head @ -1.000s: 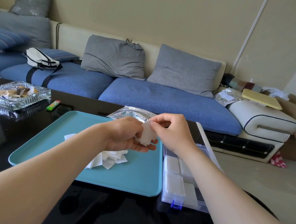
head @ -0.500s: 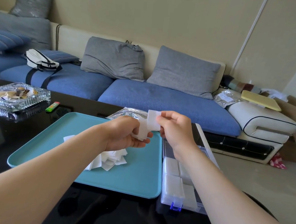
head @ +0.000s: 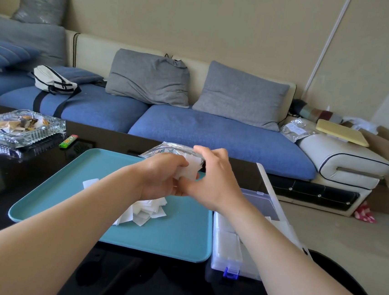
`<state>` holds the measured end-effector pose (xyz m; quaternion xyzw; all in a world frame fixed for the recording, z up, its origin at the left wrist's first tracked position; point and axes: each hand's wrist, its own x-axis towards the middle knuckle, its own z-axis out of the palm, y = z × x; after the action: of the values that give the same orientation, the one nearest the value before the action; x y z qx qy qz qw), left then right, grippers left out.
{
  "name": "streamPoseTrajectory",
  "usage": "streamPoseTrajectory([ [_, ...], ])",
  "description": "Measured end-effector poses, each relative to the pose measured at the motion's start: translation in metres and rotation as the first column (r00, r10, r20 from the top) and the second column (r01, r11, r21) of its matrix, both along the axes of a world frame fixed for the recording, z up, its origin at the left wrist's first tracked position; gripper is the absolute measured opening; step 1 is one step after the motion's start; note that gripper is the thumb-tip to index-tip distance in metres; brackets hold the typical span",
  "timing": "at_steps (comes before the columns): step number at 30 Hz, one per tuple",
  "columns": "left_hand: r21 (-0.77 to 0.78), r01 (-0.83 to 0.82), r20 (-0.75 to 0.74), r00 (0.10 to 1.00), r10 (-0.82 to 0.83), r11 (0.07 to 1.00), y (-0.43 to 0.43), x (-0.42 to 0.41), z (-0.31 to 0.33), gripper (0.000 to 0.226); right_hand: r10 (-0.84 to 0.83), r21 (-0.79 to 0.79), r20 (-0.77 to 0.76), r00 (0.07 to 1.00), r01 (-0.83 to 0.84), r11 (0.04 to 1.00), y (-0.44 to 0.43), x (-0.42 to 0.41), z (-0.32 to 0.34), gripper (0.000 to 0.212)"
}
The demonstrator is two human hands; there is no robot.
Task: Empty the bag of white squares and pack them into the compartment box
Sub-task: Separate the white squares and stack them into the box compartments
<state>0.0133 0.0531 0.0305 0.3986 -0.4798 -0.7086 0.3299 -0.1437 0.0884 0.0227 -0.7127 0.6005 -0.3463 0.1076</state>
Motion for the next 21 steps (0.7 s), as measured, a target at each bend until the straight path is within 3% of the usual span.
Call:
streamPoseTrajectory([
  [3, -0.044, -0.006, 0.040, 0.999, 0.007, 0.999, 0.003, 0.000, 0.002, 0.033, 0.027, -0.017, -0.102, 0.994, -0.029, 0.999, -0.002, 0.001, -0.006, 0.059],
  [7, -0.069, 0.029, 0.105, 0.994, -0.022, 0.997, 0.002, 0.002, -0.001, 0.032, 0.044, -0.055, -0.106, 0.993, -0.050, 0.997, -0.004, -0.001, -0.008, 0.035],
  [11, -0.045, 0.086, 0.153, 0.985, -0.078, 0.995, 0.000, 0.007, -0.001, 0.029, 0.140, -0.034, -0.122, 0.983, -0.146, 0.989, -0.002, -0.004, -0.008, 0.052],
  [15, -0.033, 0.102, 0.171, 0.981, -0.095, 0.994, 0.002, 0.010, 0.002, 0.029, 0.196, -0.059, -0.077, 0.978, -0.201, 0.978, 0.000, -0.007, -0.007, 0.053],
  [21, -0.029, 0.074, 0.085, 0.994, -0.071, 0.997, 0.004, 0.007, 0.003, 0.029, 0.220, -0.092, -0.041, 0.975, -0.223, 0.971, 0.002, -0.005, -0.002, 0.075],
])
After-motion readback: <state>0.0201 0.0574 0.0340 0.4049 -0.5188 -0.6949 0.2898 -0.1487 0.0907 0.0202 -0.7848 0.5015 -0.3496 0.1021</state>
